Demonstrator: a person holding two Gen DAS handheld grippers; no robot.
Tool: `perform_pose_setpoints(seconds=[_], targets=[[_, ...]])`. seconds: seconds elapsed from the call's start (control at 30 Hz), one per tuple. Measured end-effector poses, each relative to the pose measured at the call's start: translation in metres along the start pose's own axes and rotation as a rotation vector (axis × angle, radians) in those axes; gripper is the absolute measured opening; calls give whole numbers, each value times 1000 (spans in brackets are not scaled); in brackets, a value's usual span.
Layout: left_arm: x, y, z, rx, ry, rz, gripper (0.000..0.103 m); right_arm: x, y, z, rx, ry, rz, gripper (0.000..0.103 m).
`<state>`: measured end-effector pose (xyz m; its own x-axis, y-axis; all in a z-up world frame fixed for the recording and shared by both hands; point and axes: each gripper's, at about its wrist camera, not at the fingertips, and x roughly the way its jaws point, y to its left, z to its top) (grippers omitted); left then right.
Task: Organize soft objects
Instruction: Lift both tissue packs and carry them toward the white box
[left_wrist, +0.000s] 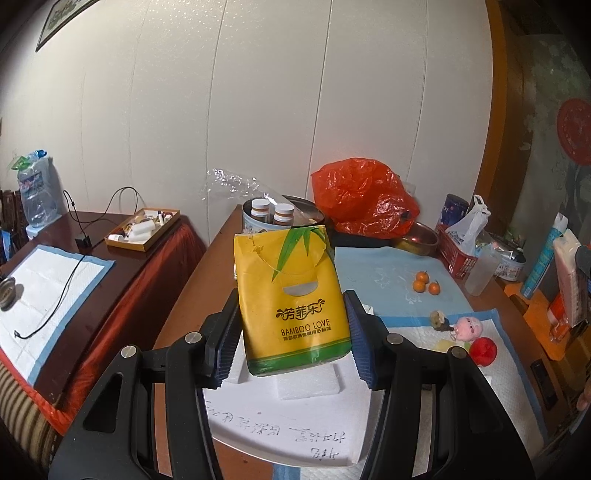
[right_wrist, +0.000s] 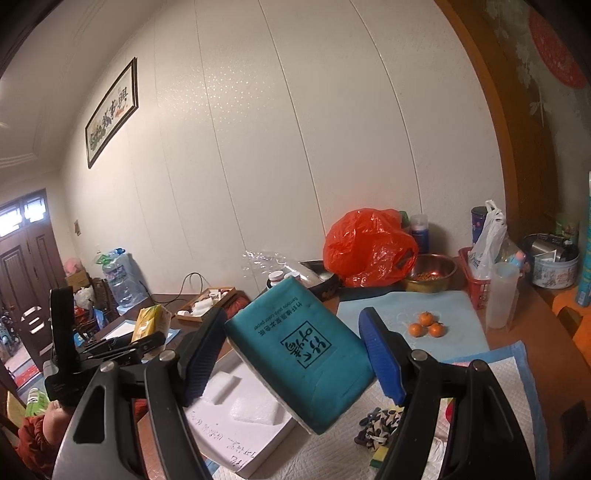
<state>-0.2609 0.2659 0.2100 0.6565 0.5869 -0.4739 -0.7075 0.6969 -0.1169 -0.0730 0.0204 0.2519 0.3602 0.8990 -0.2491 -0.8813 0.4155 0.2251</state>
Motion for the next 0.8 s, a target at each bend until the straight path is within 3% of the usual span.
perform_pose_setpoints(seconds=[0.57,0.8], targets=[[19,49,4,-2,27,-21,53,72,58,-21,-39,113,38,74],[63,53,2,87,83,7,53,108,71,-35,-27,186,28,74]])
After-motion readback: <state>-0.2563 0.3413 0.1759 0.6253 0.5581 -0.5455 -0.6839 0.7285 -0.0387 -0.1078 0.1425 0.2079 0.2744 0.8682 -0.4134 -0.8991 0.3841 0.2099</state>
